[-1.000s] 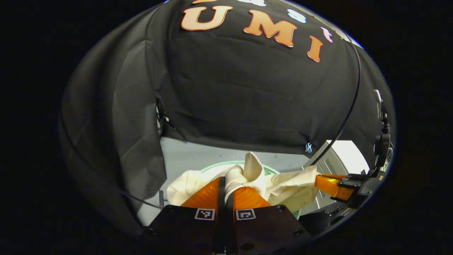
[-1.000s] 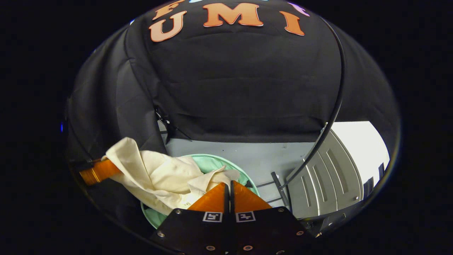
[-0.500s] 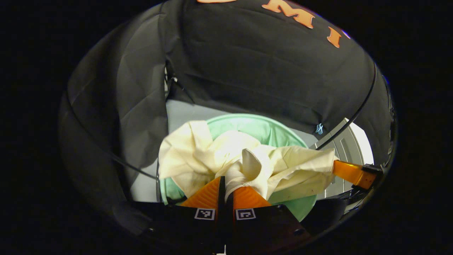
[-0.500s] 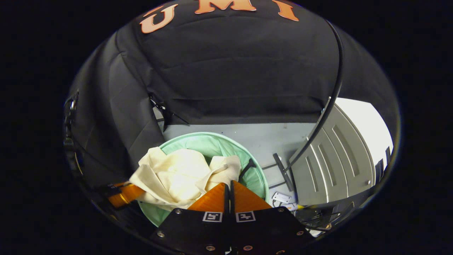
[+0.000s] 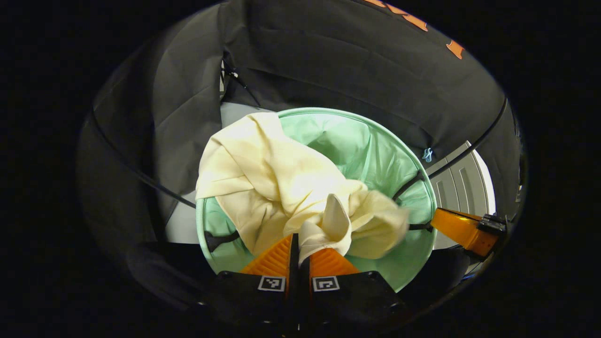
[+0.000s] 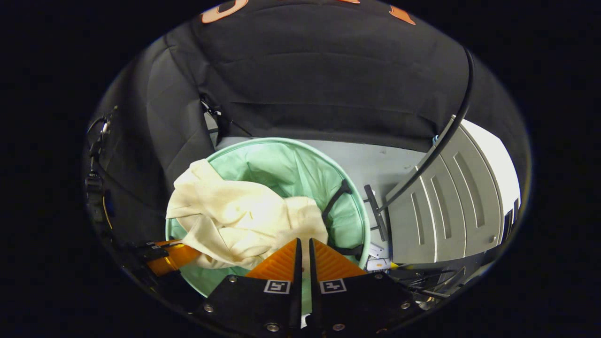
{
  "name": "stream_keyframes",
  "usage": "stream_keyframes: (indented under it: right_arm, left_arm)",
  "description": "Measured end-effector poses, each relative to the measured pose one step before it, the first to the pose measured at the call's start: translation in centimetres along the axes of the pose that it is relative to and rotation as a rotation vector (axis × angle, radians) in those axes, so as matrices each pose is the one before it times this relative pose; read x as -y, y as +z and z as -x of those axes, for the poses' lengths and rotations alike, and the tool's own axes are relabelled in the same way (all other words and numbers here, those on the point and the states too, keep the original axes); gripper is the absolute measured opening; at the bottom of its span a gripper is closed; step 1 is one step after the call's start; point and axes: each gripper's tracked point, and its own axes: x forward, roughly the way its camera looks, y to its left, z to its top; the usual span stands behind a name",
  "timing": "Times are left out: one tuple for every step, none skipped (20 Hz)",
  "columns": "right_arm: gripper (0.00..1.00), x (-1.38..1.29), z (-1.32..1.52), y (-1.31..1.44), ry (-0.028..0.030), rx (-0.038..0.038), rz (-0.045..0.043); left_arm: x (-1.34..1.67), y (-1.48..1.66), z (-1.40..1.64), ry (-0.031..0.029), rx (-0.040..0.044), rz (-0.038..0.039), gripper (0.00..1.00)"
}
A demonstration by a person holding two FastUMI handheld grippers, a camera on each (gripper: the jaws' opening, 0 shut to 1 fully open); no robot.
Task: Grasp the clothes on the hanger with both hands and then place them into the laundry hamper below.
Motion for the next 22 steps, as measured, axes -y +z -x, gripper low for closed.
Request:
stream_keyframes:
  right_arm:
    - [0.08, -0.301, 0.030, 0.017, 0.01015, -0.00967, -0.01329]
    - [0.08, -0.075, 0.042, 0.170, 0.00639, 0.00106, -0.00656]
    - [0.08, 0.022, 0.202, 0.214, -0.00081, 0.00037, -0.00556]
    - [0.09, 0.305, -0.068, -0.175, -0.00520, -0.00184, -0.00091]
    - [0.11, 0.275, 0.006, -0.047, -0.00647, -0.00186, -0.00227]
    - [0.14, 0.184, 0.032, -0.165, -0.00813, -0.00378, -0.00520]
    - [0.20, 0.206, -0.002, -0.135, -0.00813, -0.00589, -0.01029]
    - [0.16, 0.089, 0.097, -0.020, -0.00222, -0.00233, -0.01238]
    - [0.33, -0.016, 0.050, 0.024, 0.00256, 0.00128, -0.00939]
    - [0.36, -0.239, 0.165, 0.053, 0.00865, -0.00108, -0.00742]
    - [0.43, -0.222, 0.187, 0.234, 0.00785, 0.00402, -0.00312]
    - [0.46, -0.080, 0.024, 0.106, 0.00645, 0.00469, -0.00247]
    - [0.52, -0.223, 0.170, 0.031, 0.00935, 0.00321, -0.00208]
    - [0.55, -0.183, 0.103, 0.155, 0.00786, 0.00602, -0.00715]
    - [0.62, -0.123, 0.168, 0.147, 0.00501, 0.00380, -0.01640]
    - [0.64, -0.094, 0.141, 0.146, 0.00744, 0.00445, -0.01364]
    - [0.69, -0.050, 0.275, 0.335, 0.00658, 0.00378, -0.00462]
    - [0.71, 0.116, 0.458, 0.479, 0.00207, 0.01016, 0.00642]
    - [0.81, 0.097, 0.323, 0.620, -0.00176, 0.01417, 0.01343]
    - [0.86, 0.414, 0.586, 0.809, -0.01135, 0.02523, 0.01960]
    - [0.91, 0.252, 0.528, 0.866, -0.00741, 0.02561, 0.01289]
    - [0.93, -0.195, 0.762, 0.929, 0.00464, 0.02641, 0.00370]
  left_arm:
    - [0.265, -0.434, 0.239, -0.00780, -0.02364, 0.00792, 0.07]
    - [0.073, -0.170, 0.384, 0.00132, -0.01240, 0.00368, 0.08]
    - [0.072, -0.028, -0.216, -0.00860, -0.00276, 0.00453, 0.11]
    - [-0.220, -0.122, -0.052, 0.00889, 0.00030, 0.00207, 0.08]
    - [-0.103, -0.214, -0.634, -0.00079, 0.00260, 0.00189, 0.07]
    - [-0.209, 0.084, -0.042, 0.01228, 0.00120, -0.00226, 0.22]
    - [-0.371, 0.386, 0.522, 0.02585, 0.01226, -0.00082, 0.22]
    - [-0.206, 0.642, 0.296, 0.01636, 0.01483, 0.00166, 0.26]
    - [0.024, 0.376, 0.243, 0.01293, 0.00862, 0.00050, 0.31]
    - [0.034, 0.202, 0.115, 0.00355, 0.00630, -0.00088, 0.48]
    - [-0.279, 0.111, 0.217, 0.01016, 0.00746, -0.00023, 0.60]
    - [-0.007, 0.193, 0.251, 0.00583, 0.00540, -0.00171, 0.54]
    - [-0.025, 0.012, -0.053, 0.00150, 0.00325, -0.00240, 0.65]
    - [0.063, 0.112, 0.197, 0.00090, 0.00182, -0.00242, 0.65]
    - [0.030, 0.091, 0.205, -0.00064, 0.00247, -0.00199, 0.65]
    - [0.105, 0.253, 0.156, 0.00173, 0.00559, -0.00131, 0.65]
    - [0.079, 0.397, 0.367, 0.00168, 0.01250, -0.00391, 0.65]
    - [-0.127, 0.634, 0.381, 0.01270, 0.01771, -0.00471, 0.72]
    - [0.179, 0.345, 0.426, -0.00252, 0.01409, -0.00260, 0.72]
    - [-0.146, 0.706, -0.753, 0.00393, 0.01414, -0.00289, 0.86]
    - [0.166, 0.243, 1.734, 0.01173, 0.01775, -0.00362, 1.00]
    - [0.141, 0.806, 0.597, 0.00305, 0.01991, -0.00330, 0.98]
